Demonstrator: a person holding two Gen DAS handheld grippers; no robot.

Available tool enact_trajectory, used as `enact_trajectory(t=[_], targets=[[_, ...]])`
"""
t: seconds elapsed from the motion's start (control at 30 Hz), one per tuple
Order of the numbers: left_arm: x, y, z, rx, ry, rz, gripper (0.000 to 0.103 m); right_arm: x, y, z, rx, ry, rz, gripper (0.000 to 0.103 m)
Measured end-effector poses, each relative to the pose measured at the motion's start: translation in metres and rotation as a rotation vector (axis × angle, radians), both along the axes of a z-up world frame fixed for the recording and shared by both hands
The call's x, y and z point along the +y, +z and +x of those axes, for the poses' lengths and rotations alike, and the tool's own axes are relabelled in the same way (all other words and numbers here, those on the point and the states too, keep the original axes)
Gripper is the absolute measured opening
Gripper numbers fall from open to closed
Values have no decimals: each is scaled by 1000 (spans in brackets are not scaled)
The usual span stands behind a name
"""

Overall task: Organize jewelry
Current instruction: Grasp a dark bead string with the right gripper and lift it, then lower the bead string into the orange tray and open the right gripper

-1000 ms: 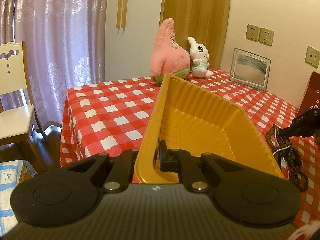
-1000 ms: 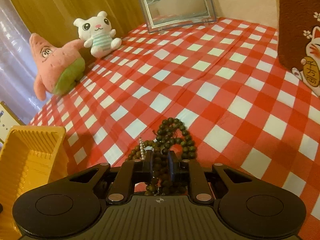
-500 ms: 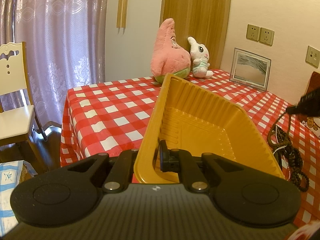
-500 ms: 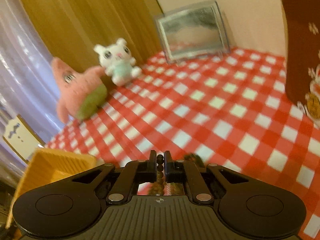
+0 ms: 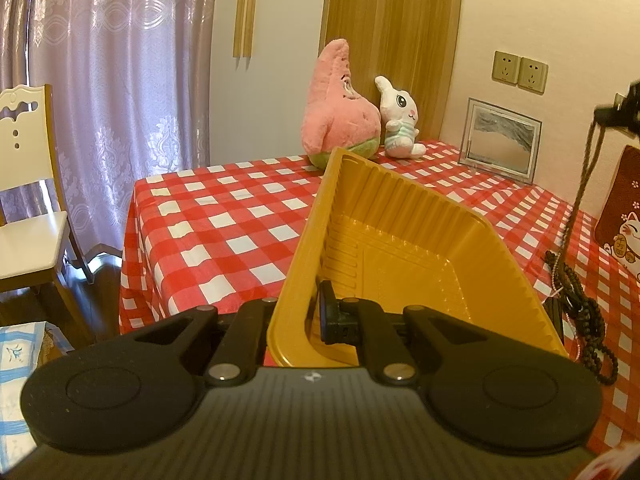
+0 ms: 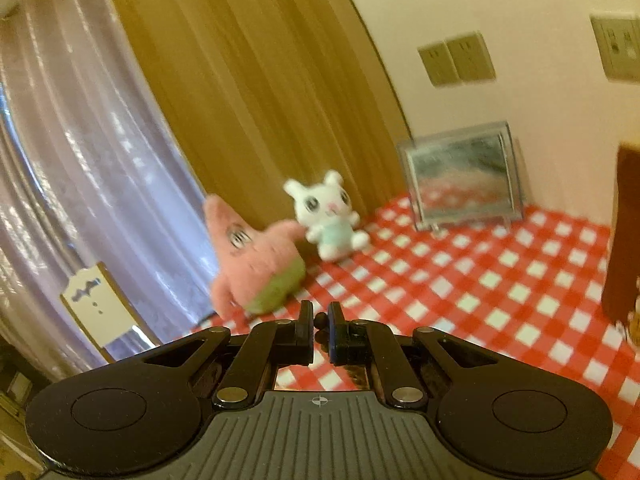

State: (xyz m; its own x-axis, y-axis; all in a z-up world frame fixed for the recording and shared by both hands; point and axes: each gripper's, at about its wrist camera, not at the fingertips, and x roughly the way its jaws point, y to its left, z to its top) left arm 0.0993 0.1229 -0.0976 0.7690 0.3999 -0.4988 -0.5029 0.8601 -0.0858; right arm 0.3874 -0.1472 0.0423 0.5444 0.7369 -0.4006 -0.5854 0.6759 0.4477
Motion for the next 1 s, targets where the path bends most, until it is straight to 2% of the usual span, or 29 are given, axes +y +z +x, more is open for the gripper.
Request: enact_trajectory(t=[0.27,0.53,0.73,1.0], targets=[[-1,1,1,0,-1,1,7,3,47,-19,-67,57,69,7],[-2,2,3,-3,-3,1,7,29,64,-45,-66,191,133,7],[-3,4,4,-6,-3,0,7,59,59,-72,-10,320,175,7],[-3,5,4,-14,-5,-3,7,101,16,-98,116,408,147,7]])
